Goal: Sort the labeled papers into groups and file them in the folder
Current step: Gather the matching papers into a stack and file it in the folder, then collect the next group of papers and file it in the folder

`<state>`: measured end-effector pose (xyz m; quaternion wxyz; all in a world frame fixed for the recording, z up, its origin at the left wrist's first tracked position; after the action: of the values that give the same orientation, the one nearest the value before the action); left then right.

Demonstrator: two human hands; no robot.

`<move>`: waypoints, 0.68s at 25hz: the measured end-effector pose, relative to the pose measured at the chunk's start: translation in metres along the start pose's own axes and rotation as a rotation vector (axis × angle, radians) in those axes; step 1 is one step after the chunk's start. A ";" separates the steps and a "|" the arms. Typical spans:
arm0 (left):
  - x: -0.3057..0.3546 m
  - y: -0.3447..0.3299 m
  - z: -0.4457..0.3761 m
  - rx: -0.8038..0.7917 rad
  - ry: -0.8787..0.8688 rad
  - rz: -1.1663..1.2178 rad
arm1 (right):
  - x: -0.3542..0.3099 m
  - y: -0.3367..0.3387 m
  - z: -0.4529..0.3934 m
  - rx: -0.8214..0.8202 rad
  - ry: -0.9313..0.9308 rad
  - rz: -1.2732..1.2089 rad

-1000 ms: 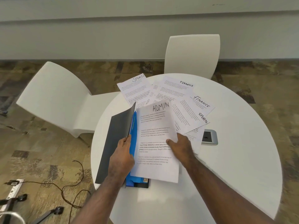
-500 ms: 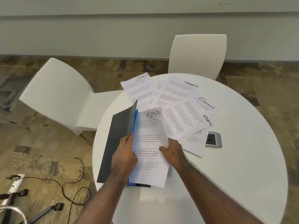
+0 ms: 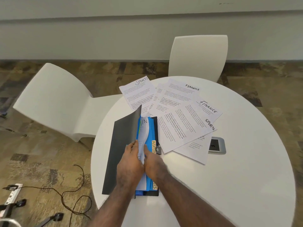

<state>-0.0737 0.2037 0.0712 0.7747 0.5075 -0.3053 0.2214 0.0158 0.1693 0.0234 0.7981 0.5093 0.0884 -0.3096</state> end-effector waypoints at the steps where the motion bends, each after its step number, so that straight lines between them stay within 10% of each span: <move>1: -0.004 -0.005 -0.001 -0.023 -0.017 -0.041 | 0.001 -0.004 -0.004 -0.031 -0.036 0.007; 17: 0.044 -0.138 -0.071 -0.338 -0.570 -0.633 | 0.207 0.062 0.003 0.347 -0.740 -0.160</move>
<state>0.0661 0.2167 -0.0089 0.7613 0.4830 -0.3679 -0.2273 0.2161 0.1009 -0.0226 0.6518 0.4820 -0.2185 -0.5433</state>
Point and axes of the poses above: each hand's wrist, its own z-axis away from the middle knuckle, its own y-axis out of the back of the hand, x = y × z, the point moved 5 cm from there along -z, towards the middle knuckle, and after that the axes turned 10 degrees about z, right-handed, at the moved point
